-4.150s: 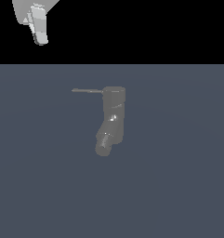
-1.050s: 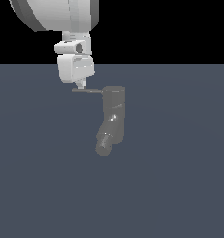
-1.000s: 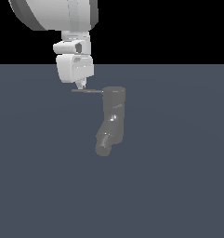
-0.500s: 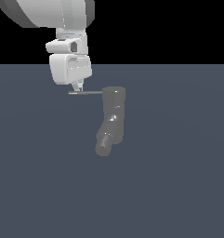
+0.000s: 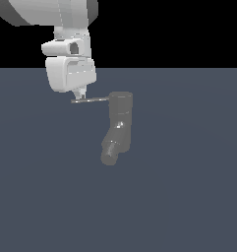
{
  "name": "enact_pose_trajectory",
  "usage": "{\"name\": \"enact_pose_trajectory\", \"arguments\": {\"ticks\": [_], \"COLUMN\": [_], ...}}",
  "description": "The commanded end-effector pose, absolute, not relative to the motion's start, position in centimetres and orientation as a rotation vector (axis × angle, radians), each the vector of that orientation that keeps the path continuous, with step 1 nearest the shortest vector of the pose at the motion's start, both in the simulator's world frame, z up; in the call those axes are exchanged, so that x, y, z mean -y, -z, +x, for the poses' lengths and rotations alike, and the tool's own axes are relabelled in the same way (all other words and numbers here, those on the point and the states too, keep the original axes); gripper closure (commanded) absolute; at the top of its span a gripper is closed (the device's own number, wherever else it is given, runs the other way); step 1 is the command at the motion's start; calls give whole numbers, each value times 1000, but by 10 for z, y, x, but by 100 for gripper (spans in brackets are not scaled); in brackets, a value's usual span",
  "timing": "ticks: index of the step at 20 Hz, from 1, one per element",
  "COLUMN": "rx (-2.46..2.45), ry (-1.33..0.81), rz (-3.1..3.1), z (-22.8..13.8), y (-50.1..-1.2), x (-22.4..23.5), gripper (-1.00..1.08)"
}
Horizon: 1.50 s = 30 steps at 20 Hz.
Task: Turn on the faucet by rotating a designated handle.
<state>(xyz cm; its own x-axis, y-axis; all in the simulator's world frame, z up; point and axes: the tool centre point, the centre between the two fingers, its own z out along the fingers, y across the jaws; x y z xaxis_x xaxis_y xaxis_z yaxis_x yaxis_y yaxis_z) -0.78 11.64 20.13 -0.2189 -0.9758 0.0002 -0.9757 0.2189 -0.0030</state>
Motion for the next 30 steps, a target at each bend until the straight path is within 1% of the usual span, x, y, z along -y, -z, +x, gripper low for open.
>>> {"name": "enact_pose_trajectory", "arguments": {"ticks": [1,4,6,30], "rx": [-2443,-2443,-2452,-2446], "ry": [0,0,2,1], "rz": [-1976,-1976,-1962,-1970], "z": [-19,-29,-23,-85], "y": [-202,-202,-201,-201], "x": [-124,-126,-119,-83], "gripper": [108,108,108,108]}}
